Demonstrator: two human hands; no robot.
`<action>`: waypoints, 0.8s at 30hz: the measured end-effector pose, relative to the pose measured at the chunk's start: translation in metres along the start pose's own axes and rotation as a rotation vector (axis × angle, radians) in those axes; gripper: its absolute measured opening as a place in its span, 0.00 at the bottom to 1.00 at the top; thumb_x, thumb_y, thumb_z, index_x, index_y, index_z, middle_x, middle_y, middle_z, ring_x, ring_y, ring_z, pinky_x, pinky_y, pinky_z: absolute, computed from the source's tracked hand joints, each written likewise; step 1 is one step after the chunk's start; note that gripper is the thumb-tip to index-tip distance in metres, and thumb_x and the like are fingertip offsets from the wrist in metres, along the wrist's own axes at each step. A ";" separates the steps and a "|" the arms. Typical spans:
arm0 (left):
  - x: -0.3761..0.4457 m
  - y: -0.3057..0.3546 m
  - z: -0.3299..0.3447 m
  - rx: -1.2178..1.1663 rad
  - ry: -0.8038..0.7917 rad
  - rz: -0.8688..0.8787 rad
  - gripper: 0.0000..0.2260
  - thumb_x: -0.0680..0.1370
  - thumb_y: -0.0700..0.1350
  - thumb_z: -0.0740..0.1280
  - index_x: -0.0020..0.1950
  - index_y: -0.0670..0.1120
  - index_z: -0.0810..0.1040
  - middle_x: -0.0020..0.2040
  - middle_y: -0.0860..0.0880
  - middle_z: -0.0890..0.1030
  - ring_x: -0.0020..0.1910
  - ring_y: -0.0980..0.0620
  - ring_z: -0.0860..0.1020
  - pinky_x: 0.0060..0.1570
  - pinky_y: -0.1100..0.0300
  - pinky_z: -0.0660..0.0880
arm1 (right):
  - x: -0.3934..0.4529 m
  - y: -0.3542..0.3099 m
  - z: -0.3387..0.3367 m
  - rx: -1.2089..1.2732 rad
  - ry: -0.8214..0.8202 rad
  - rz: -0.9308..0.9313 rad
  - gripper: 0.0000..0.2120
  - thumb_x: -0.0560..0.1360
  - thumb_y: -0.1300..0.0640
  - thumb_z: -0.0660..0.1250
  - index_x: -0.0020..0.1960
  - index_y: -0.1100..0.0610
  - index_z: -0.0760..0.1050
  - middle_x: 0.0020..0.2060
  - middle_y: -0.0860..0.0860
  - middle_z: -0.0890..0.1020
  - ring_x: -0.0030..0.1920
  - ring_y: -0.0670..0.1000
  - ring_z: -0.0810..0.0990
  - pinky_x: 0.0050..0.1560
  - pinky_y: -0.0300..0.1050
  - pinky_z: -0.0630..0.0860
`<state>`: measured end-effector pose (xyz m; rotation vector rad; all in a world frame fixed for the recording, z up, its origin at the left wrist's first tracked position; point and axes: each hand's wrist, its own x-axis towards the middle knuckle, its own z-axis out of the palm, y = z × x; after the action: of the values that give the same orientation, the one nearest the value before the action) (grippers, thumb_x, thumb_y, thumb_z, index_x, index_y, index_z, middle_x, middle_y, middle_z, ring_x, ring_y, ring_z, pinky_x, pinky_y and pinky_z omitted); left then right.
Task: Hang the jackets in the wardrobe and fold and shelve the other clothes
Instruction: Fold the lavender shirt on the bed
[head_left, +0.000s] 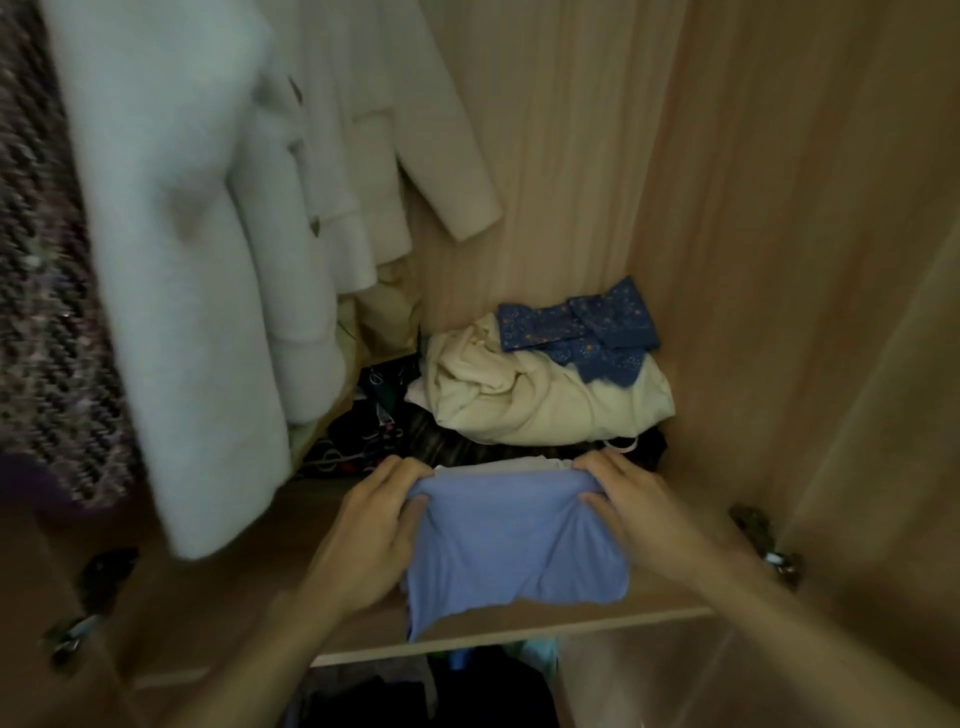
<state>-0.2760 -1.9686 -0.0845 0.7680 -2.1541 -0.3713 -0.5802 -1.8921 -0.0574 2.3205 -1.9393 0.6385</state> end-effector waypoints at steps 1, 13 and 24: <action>0.004 -0.005 0.001 -0.013 0.001 -0.009 0.05 0.82 0.44 0.58 0.51 0.51 0.73 0.46 0.56 0.73 0.45 0.59 0.74 0.44 0.63 0.71 | 0.006 0.004 0.003 0.027 -0.017 -0.002 0.13 0.80 0.49 0.55 0.58 0.53 0.72 0.50 0.48 0.75 0.48 0.49 0.77 0.45 0.48 0.75; 0.098 -0.087 0.061 0.462 -0.068 -0.335 0.11 0.79 0.43 0.64 0.60 0.44 0.76 0.58 0.43 0.77 0.57 0.41 0.75 0.53 0.48 0.73 | 0.131 0.060 0.068 -0.087 0.067 0.110 0.19 0.74 0.56 0.62 0.64 0.56 0.74 0.56 0.57 0.77 0.54 0.60 0.75 0.52 0.52 0.71; 0.078 -0.103 0.134 0.391 -0.361 -0.262 0.41 0.75 0.71 0.33 0.80 0.50 0.56 0.80 0.52 0.53 0.79 0.49 0.53 0.75 0.60 0.44 | 0.104 0.068 0.165 0.007 -0.087 0.050 0.35 0.79 0.31 0.43 0.77 0.50 0.61 0.77 0.52 0.61 0.76 0.55 0.62 0.76 0.53 0.57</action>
<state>-0.3770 -2.0964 -0.1748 1.2940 -2.5079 -0.2346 -0.5857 -2.0521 -0.1873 2.3486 -2.0414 0.5579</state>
